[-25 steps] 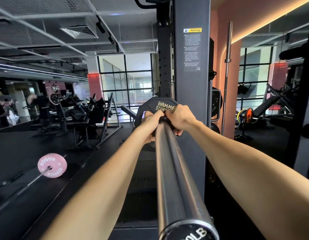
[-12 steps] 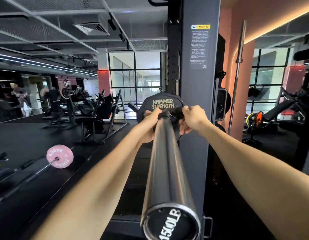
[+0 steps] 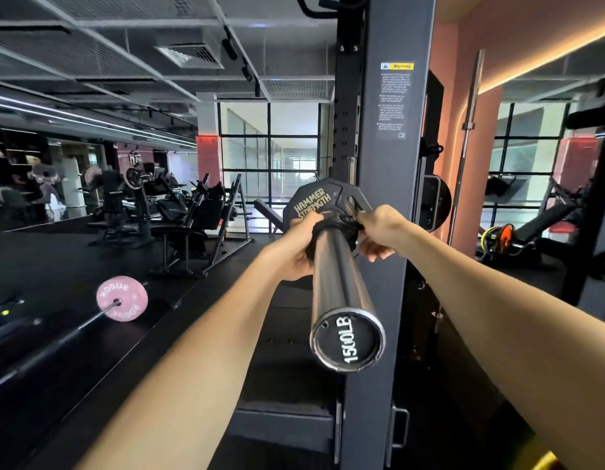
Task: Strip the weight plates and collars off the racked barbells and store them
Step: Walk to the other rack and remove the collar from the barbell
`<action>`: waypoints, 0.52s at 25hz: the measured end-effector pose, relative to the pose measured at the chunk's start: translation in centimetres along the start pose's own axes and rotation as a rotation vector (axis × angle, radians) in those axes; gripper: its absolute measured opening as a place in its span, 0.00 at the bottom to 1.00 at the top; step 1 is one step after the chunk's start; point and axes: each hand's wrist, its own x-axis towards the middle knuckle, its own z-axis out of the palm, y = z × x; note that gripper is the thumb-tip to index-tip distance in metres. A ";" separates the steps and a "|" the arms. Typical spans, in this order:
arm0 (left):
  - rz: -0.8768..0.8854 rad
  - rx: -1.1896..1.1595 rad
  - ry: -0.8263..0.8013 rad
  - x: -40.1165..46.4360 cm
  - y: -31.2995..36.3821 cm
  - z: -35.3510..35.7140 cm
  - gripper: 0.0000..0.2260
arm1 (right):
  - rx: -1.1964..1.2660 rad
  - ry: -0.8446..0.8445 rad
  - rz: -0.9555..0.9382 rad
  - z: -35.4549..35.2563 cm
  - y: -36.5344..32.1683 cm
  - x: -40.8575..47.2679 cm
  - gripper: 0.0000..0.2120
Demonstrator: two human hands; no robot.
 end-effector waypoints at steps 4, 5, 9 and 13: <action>-0.124 -0.045 -0.102 -6.3 0.3 -1.0 0.25 | 0.075 0.023 0.018 -0.2 -0.3 -7.0 0.22; -0.114 -0.059 -0.107 -7.6 0.2 -1.2 0.29 | 0.091 0.026 0.016 -0.2 -0.3 -8.8 0.23; -0.108 -0.076 -0.183 -14.7 0.4 -1.4 0.25 | 0.145 0.031 0.031 -0.7 -0.2 -16.3 0.21; -0.117 -0.122 -0.234 -20.6 1.0 -1.3 0.23 | 0.160 0.021 0.047 -1.4 -0.6 -22.7 0.22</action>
